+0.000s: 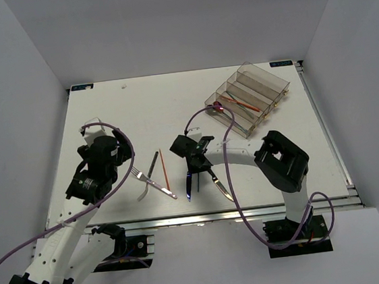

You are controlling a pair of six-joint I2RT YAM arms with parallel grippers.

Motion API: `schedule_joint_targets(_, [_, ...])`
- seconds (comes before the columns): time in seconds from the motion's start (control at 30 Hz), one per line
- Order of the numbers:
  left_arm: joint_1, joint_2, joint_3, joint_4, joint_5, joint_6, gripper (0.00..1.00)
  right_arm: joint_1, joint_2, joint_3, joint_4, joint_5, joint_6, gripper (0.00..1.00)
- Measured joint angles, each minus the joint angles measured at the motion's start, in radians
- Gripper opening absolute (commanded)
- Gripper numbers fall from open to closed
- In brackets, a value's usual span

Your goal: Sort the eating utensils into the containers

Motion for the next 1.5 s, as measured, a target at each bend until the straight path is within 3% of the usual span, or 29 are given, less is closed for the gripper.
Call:
schedule_joint_targets(0.1, [0.000, 0.000, 0.000, 0.000, 0.002, 0.001, 0.98, -0.007, 0.022, -0.001, 0.026, -0.019, 0.005, 0.32])
schedule_joint_targets(0.33, [0.000, 0.000, 0.000, 0.000, 0.007, 0.004, 0.98, -0.032, 0.025, -0.003, 0.067, -0.051, 0.011, 0.00])
schedule_joint_targets(0.63, [0.000, 0.000, 0.000, 0.000, 0.018, 0.005, 0.98, -0.034, 0.000, -0.006, 0.063, -0.030, 0.007, 0.00])
schedule_joint_targets(0.8, [0.000, 0.000, 0.000, 0.003, 0.023, 0.008, 0.98, -0.102, -0.147, 0.006, 0.054, -0.031, -0.081, 0.00])
schedule_joint_targets(0.93, [0.000, -0.001, 0.000, 0.015, 0.027, 0.008, 0.98, -0.274, -0.217, 0.088, 0.077, -0.101, -0.292, 0.00])
schedule_joint_targets(1.17, [0.000, -0.003, -0.003, 0.028, 0.045, 0.015, 0.98, -0.584, -0.043, 0.361, 0.077, -0.211, -0.835, 0.00])
schedule_joint_targets(1.4, [0.000, 0.021, -0.004, 0.044, 0.077, 0.024, 0.98, -0.735, 0.050, 0.377, 0.067, -0.359, -1.251, 0.00])
schedule_joint_targets(1.5, [0.000, 0.035, -0.005, 0.044, 0.093, 0.029, 0.98, -0.777, 0.071, 0.384, 0.068, -0.406, -1.358, 0.00])
